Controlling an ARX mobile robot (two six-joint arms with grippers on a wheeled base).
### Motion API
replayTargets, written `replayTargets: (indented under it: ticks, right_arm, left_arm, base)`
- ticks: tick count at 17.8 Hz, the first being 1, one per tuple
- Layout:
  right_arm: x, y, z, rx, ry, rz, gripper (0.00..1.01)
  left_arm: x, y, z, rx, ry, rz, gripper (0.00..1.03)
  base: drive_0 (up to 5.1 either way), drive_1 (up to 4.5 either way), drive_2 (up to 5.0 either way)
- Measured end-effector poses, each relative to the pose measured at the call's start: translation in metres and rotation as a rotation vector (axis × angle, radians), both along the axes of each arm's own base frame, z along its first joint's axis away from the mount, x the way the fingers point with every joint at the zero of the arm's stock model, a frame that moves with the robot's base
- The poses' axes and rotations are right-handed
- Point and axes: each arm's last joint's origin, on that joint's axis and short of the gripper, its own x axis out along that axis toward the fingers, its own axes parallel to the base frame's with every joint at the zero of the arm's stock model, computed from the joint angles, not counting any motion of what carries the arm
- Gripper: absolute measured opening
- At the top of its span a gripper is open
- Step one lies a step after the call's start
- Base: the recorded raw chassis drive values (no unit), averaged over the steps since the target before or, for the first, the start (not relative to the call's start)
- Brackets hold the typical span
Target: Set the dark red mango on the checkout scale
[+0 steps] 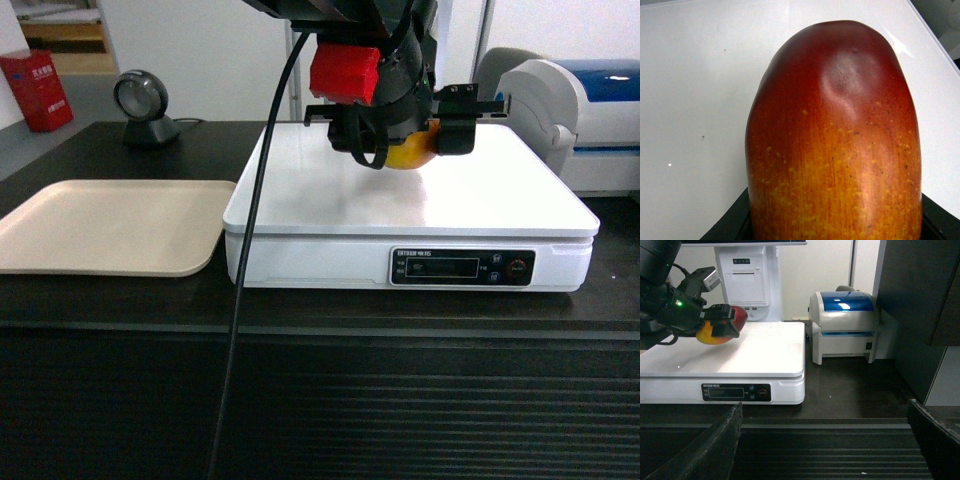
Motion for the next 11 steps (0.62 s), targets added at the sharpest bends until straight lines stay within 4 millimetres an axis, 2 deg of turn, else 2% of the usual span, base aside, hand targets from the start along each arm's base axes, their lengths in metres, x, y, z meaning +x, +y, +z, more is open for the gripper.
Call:
replayTargets:
  ticks: [4, 8, 10, 11]
  right_arm:
    - [0.000, 0.000, 0.000, 0.000, 0.000, 0.000, 0.98]
    - [0.000, 0.000, 0.000, 0.000, 0.000, 0.000, 0.98]
    - [0.000, 0.000, 0.000, 0.000, 0.000, 0.000, 0.98]
    - [0.000, 0.000, 0.000, 0.000, 0.000, 0.000, 0.98]
  left_arm:
    - [0.000, -0.012, -0.006, 0.037, 0.022, 0.015, 0.58]
    - [0.001, -0.013, -0.020, 0.083, 0.050, 0.041, 0.58]
    - [0.002, -0.013, -0.020, 0.086, 0.045, 0.040, 0.75]
    - [0.003, -0.013, -0.019, 0.080, 0.035, 0.040, 0.87]
  base:
    - [0.0, 0.00, 0.0]
    - [0.0, 0.00, 0.0]
    - [0.0, 0.00, 0.0]
    - [0.0, 0.00, 0.0]
